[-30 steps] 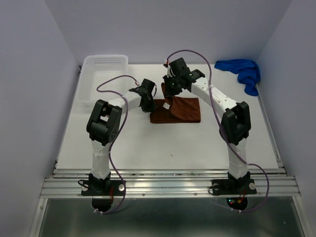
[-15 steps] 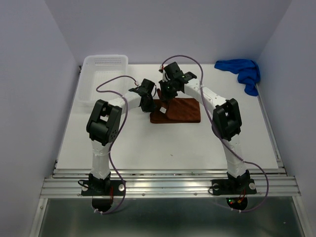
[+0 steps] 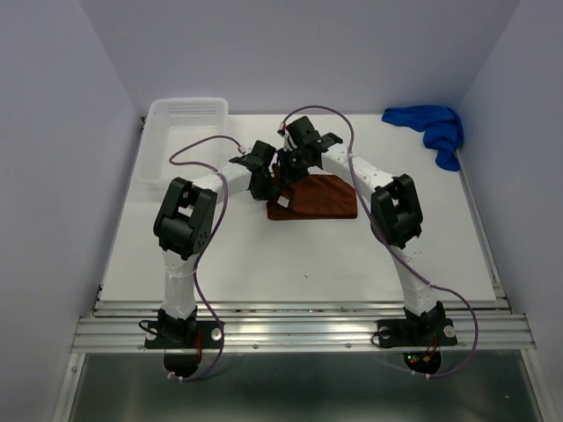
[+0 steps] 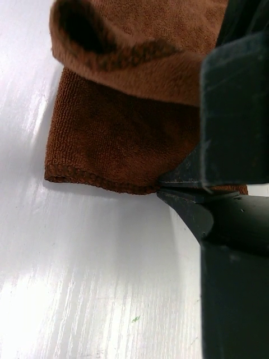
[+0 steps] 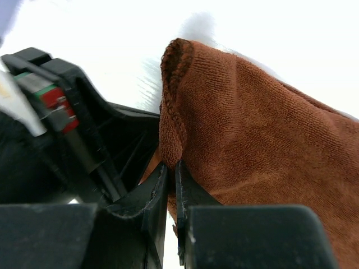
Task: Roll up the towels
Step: Fold the towel
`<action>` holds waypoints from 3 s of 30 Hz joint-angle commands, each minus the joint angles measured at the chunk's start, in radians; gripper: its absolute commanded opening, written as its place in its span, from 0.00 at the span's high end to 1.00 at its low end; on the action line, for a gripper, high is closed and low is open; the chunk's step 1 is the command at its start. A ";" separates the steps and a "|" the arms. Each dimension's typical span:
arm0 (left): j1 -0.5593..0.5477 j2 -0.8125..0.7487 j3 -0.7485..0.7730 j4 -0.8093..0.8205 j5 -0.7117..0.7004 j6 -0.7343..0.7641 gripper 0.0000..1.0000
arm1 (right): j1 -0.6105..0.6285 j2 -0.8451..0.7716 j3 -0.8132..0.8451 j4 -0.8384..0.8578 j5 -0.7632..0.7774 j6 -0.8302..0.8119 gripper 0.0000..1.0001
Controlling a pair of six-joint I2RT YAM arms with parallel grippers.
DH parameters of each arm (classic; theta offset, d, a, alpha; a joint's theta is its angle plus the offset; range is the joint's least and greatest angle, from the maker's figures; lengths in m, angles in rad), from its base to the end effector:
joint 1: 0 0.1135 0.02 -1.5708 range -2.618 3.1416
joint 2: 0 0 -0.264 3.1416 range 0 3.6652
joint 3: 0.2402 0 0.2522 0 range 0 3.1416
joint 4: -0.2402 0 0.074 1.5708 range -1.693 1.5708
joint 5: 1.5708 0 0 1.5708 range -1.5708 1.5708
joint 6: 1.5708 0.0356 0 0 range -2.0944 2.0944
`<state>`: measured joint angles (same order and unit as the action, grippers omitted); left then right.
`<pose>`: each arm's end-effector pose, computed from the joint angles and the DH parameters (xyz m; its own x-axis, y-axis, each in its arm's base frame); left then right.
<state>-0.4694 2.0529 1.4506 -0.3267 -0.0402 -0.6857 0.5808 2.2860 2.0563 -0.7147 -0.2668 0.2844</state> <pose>0.3965 -0.1995 0.1703 -0.8255 -0.2907 -0.4837 -0.1191 0.9276 -0.3542 0.4202 0.2870 0.2277 -0.8349 -0.2242 -0.5028 -0.4420 0.8174 0.3695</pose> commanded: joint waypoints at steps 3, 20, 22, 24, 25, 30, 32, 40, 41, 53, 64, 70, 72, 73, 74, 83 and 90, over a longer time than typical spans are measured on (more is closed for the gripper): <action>0.012 -0.042 -0.010 -0.086 -0.050 -0.012 0.86 | 0.008 0.029 0.044 0.058 -0.031 0.035 0.94; 0.031 -0.085 -0.030 -0.081 -0.058 -0.041 0.82 | 0.008 -0.022 0.008 0.084 -0.072 0.036 0.46; 0.032 -0.092 -0.032 -0.086 -0.063 -0.044 0.81 | 0.008 -0.054 -0.008 0.090 -0.052 0.033 0.46; 0.035 -0.099 -0.036 -0.091 -0.067 -0.051 0.81 | 0.008 -0.077 -0.018 0.092 -0.006 0.030 0.43; 0.037 -0.103 -0.038 -0.091 -0.069 -0.049 0.80 | 0.008 -0.101 -0.022 0.095 0.007 0.029 0.43; 0.038 -0.157 -0.045 -0.101 -0.079 -0.052 0.66 | -0.002 -0.180 -0.071 0.095 0.075 0.019 0.25; 0.038 -0.183 -0.042 -0.124 -0.092 -0.057 0.63 | -0.012 -0.224 -0.094 0.098 0.107 0.013 0.13; 0.041 -0.263 -0.012 -0.233 -0.161 -0.075 0.60 | -0.093 -0.361 -0.203 0.104 0.186 0.006 0.00; 0.040 -0.286 -0.009 -0.257 -0.170 -0.077 0.50 | -0.102 -0.371 -0.223 0.104 0.187 0.006 0.00; -0.049 -0.187 0.220 -0.147 0.092 0.087 0.01 | -0.223 -0.441 -0.357 0.152 0.160 -0.016 0.00; -0.092 -0.031 0.228 -0.126 0.198 0.103 0.01 | -0.315 -0.497 -0.469 0.152 0.201 0.006 0.00; -0.089 -0.062 0.075 -0.103 0.159 0.078 0.01 | -0.325 -0.517 -0.507 0.152 0.207 0.002 0.00; -0.090 -0.091 0.032 -0.098 0.129 0.060 0.01 | -0.325 -0.517 -0.516 0.153 0.201 0.002 0.00; -0.089 -0.100 0.019 -0.097 0.119 0.055 0.01 | -0.325 -0.516 -0.516 0.153 0.196 0.001 0.00; -0.087 -0.114 0.010 -0.094 0.108 0.051 0.01 | -0.325 -0.513 -0.518 0.153 0.192 -0.004 0.00; -0.074 -0.115 -0.056 -0.077 0.097 0.035 0.01 | -0.325 -0.500 -0.544 0.185 0.069 -0.094 0.00; -0.074 -0.221 -0.007 -0.064 0.076 0.055 0.01 | -0.325 -0.510 -0.561 0.274 -0.123 -0.175 0.00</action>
<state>-0.5480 1.9556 1.4120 -0.3973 0.0696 -0.6468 0.2546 1.8229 1.4994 -0.5480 -0.2478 0.1768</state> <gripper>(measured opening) 0.986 0.998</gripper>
